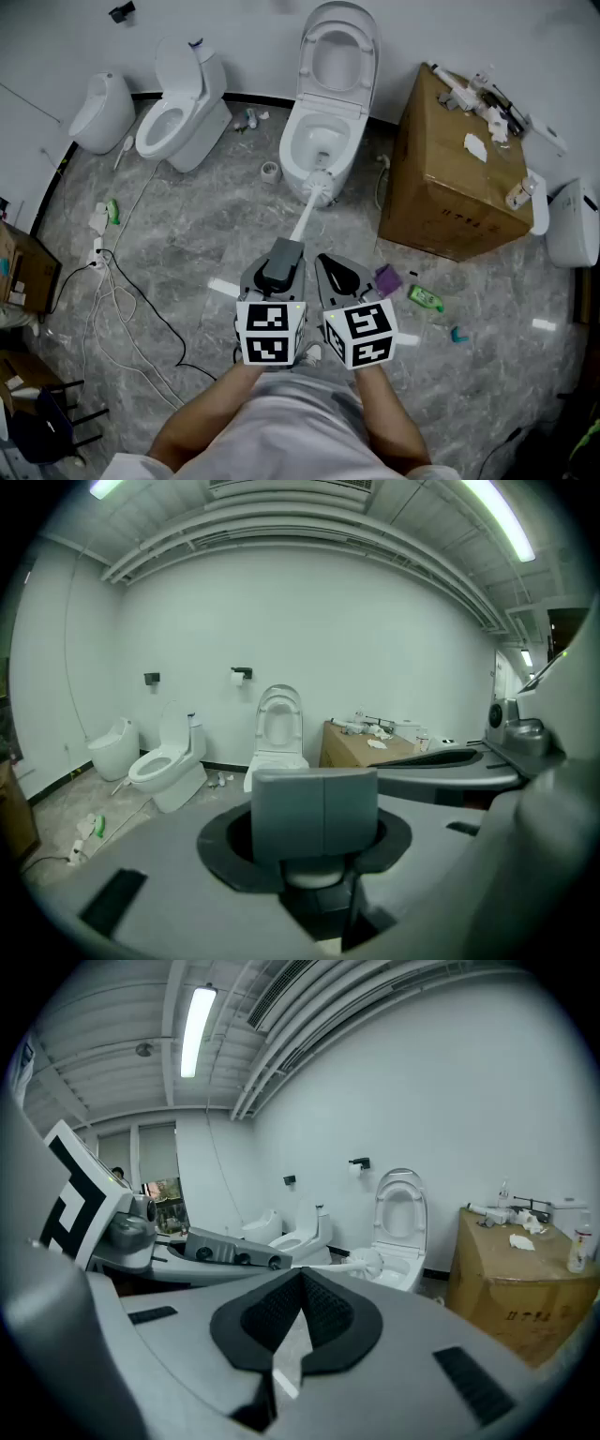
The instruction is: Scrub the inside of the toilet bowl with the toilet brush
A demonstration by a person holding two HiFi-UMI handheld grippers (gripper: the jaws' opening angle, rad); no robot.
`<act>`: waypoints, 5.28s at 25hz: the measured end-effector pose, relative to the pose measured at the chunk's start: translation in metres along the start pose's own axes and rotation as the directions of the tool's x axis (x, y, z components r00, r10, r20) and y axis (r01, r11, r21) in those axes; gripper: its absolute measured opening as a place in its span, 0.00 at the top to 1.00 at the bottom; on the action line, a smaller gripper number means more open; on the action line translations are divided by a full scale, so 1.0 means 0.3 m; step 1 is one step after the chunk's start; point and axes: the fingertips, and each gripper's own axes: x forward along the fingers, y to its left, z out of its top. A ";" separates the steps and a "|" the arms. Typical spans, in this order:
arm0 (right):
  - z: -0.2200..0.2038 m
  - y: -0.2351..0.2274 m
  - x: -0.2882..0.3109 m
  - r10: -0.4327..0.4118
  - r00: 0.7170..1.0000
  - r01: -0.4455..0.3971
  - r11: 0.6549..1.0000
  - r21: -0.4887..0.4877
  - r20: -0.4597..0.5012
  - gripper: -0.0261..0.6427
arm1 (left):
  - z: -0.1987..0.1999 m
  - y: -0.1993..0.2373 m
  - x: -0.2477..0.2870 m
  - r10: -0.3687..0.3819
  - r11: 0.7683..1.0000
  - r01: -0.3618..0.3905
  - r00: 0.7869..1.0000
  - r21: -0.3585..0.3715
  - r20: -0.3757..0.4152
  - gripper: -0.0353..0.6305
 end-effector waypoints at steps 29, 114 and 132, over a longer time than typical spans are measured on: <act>0.072 -0.128 0.350 -0.040 0.998 0.042 0.998 0.036 -0.057 0.96 | 0.084 0.216 0.301 -0.055 0.998 0.054 0.997 -0.008 -0.054 0.71; -0.292 -1.428 1.709 -0.081 0.937 0.174 0.952 0.252 -0.340 0.96 | -0.164 0.440 2.160 -0.252 0.967 0.238 0.828 -0.093 -0.501 0.71; -0.359 -1.456 1.829 -0.080 0.932 0.180 0.949 0.259 -0.354 0.96 | -0.147 0.494 2.383 -0.258 0.966 0.228 0.862 -0.123 -0.436 0.71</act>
